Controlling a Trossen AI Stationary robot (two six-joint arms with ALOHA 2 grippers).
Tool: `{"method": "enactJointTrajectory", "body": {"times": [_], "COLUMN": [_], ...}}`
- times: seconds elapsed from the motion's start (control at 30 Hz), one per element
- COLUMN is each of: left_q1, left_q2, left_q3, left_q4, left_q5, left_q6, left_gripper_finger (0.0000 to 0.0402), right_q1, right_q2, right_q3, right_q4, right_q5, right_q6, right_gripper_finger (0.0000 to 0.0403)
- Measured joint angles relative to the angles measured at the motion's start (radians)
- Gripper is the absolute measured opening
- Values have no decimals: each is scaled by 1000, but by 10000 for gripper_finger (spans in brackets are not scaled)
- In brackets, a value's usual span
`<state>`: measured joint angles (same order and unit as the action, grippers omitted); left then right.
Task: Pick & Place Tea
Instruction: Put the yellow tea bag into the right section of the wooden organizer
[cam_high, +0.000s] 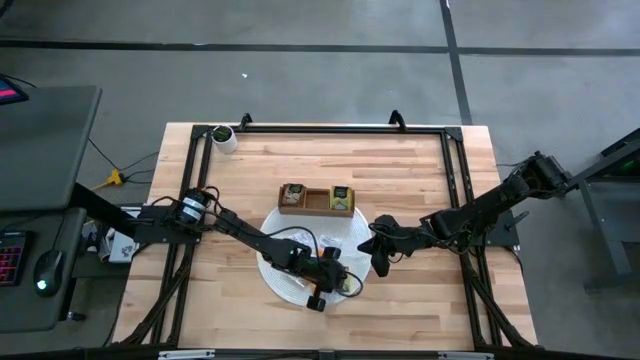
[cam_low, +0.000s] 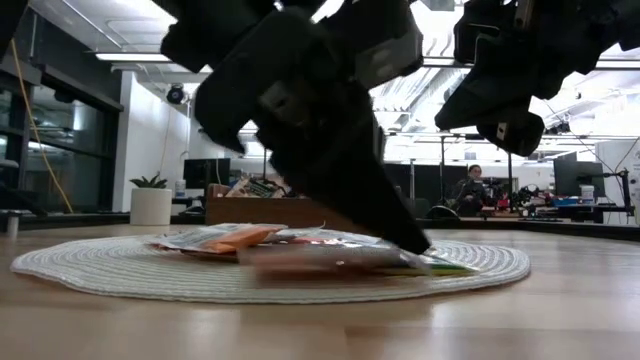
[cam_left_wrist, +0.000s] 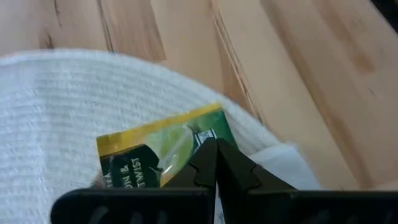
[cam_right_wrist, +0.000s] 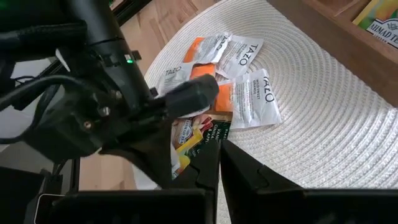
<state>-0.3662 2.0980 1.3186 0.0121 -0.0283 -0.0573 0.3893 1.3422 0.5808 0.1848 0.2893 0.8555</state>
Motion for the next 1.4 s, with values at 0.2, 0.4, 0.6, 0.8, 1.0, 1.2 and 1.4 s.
{"method": "enactJointTrajectory", "body": {"times": [0.2, 0.4, 0.6, 0.8, 1.0, 1.2, 1.4], "left_q1": [13, 15, 13, 12, 12, 12, 12], "left_q2": [17, 14, 13, 13, 13, 14, 15], "left_q3": [17, 20, 20, 19, 19, 18, 17], "left_q4": [-13, -58, -73, -79, -85, -85, -83], "left_q5": [-2, -5, -13, -35, -47, -72, -73], "left_q6": [0, 0, 0, 0, 0, 6, 8], "left_gripper_finger": [0, 0, 0, 0, 0, 0, 0], "right_q1": [1, 44, 65, 52, 9, -35, -71], "right_q2": [0, 0, 79, 251, 362, 396, 398], "right_q3": [0, 0, 0, 0, 0, 0, 0], "right_q4": [0, -7, 59, 268, 389, 398, 363], "right_q5": [-29, -37, -48, -117, -149, -208, -238], "right_q6": [12, 75, 153, 198, 249, 279, 332], "right_gripper_finger": [12, 21, 87, 173, 227, 238, 239]}}
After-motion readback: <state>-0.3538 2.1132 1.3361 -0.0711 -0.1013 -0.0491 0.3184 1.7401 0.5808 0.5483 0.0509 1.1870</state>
